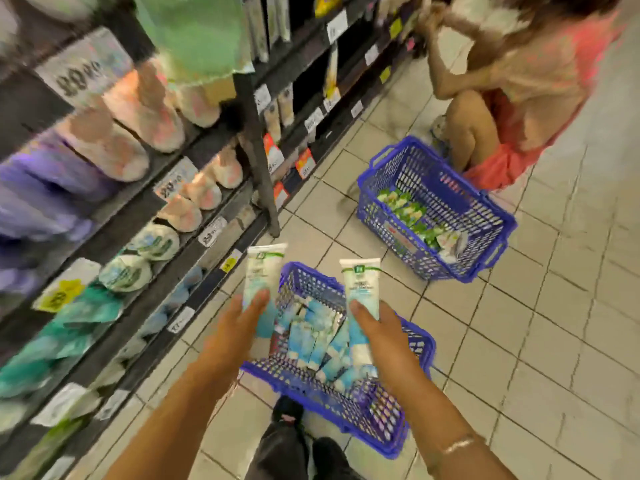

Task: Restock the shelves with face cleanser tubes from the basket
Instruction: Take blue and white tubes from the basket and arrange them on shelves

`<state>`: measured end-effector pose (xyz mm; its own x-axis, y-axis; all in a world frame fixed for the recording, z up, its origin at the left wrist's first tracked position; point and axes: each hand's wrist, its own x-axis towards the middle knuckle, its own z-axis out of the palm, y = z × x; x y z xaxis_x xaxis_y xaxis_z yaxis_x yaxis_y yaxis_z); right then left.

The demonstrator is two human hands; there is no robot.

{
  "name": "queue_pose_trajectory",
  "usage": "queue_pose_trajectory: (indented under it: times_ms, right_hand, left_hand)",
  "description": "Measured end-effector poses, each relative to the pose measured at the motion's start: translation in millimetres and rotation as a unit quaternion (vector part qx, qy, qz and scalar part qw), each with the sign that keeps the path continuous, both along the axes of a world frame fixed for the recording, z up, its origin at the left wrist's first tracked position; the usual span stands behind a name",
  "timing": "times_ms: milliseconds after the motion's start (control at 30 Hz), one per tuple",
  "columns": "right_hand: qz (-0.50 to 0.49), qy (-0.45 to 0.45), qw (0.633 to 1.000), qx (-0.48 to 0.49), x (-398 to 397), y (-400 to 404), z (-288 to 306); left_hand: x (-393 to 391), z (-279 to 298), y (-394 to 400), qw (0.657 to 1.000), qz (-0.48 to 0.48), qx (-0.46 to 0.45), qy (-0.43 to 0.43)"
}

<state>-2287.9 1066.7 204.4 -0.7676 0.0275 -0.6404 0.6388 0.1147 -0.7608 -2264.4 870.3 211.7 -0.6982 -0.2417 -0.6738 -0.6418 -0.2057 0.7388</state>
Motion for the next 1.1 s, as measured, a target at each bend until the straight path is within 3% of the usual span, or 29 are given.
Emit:
queue_pose_trajectory:
  times_ms: [233, 433, 700, 900, 1100]
  right_hand:
    - [0.097, 0.075, 0.990, -0.065, 21.4, -39.0, 99.4]
    - [0.201, 0.072, 0.968, -0.131, 72.6, -91.3, 163.1]
    - [0.368, 0.109, 0.900, -0.205, 169.2, -174.9, 248.7]
    - [0.450, 0.095, 0.850, -0.257, 273.5, -252.1, 275.7]
    - [0.516, 0.086, 0.816, -0.248, 401.1, -336.0, 275.9]
  left_hand:
    - [75.9, 112.0, -18.0, 0.984, 0.142, 0.094, 0.052]
    - [172.9, 170.5, -27.0, 0.946, 0.292, 0.091, 0.102]
    - [301.7, 239.8, -58.2, 0.878, 0.416, 0.093, 0.217]
    - [411.4, 263.5, -102.6, 0.831, 0.478, 0.067, 0.277]
    - [544.2, 267.8, -165.8, 0.803, 0.532, 0.026, 0.267]
